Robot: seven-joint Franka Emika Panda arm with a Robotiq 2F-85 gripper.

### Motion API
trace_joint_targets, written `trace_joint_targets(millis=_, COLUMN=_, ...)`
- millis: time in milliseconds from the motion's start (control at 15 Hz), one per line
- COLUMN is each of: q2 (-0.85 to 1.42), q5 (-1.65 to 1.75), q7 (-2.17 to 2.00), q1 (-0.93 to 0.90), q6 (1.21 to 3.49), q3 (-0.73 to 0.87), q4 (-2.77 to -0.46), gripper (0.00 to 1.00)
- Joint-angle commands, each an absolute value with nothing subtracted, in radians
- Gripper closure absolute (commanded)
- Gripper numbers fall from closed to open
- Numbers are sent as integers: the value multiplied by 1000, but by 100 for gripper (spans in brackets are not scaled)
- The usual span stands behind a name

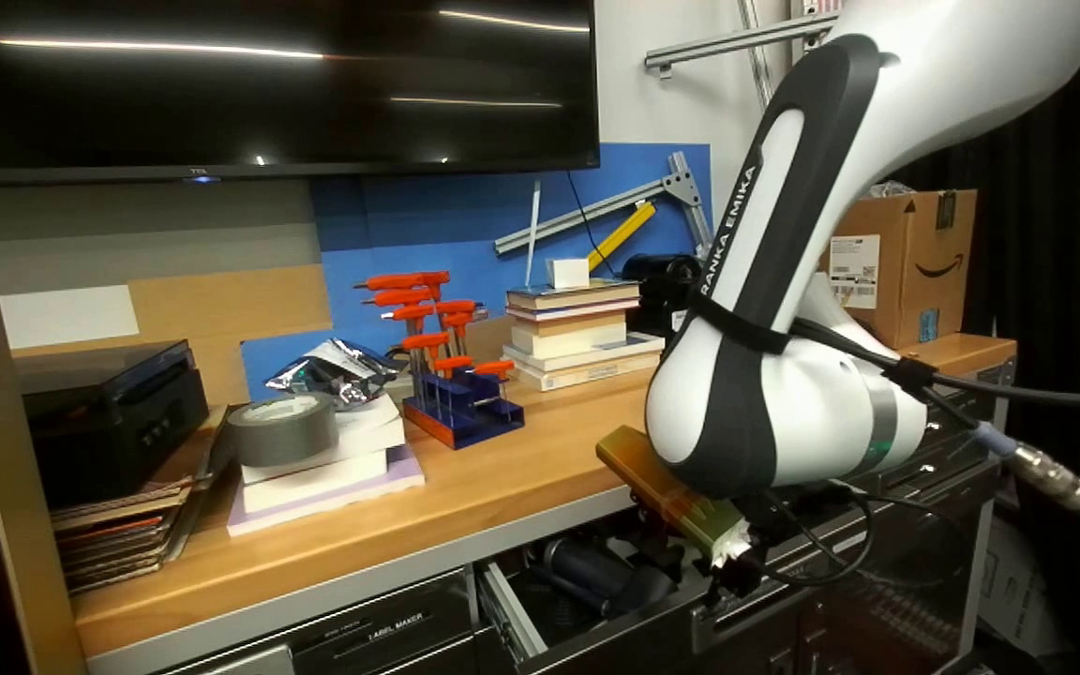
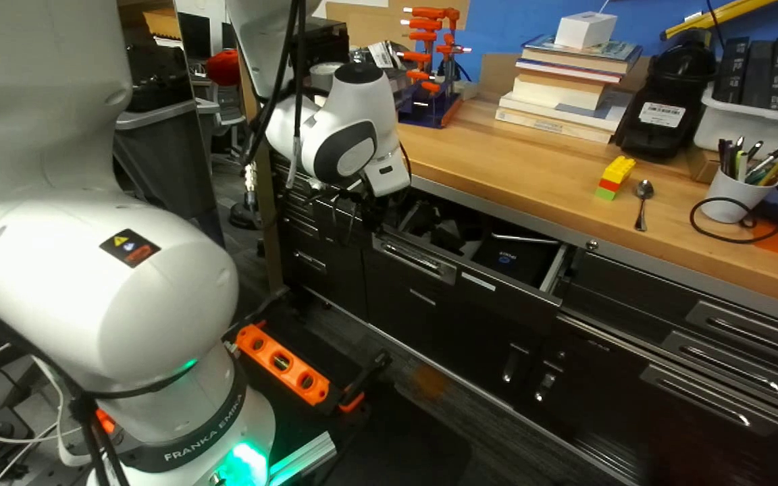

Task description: Place the three objects on the counter inside the open drawer, push the drawer closed

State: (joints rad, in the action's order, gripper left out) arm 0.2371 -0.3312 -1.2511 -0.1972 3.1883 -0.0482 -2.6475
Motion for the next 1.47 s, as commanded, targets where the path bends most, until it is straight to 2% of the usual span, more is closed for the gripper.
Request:
trace_joint_targets(millis=0, q2=192, q5=-233, q7=-1268, q1=-443, q6=3190, q3=223, q4=-2666, gripper=0)
trace_joint_targets(millis=467, q2=243, q5=18, q7=-1410, q1=-912, q6=2952, q3=775, q4=-2597, gripper=0)
trace_joint_targets(millis=733, q2=216, q5=224, q7=-1581, q1=-1126, q6=2841, q3=1005, q4=-2576, gripper=0)
trace_joint_targets(millis=1067, q2=159, q5=370, q7=-1740, q1=-1323, q6=2550, q3=1186, q4=-2538, gripper=0)
trace_joint_targets(millis=1400, q2=65, q5=376, q7=-1785, q1=-1403, q6=2250, q3=1244, q4=-2532, gripper=0)
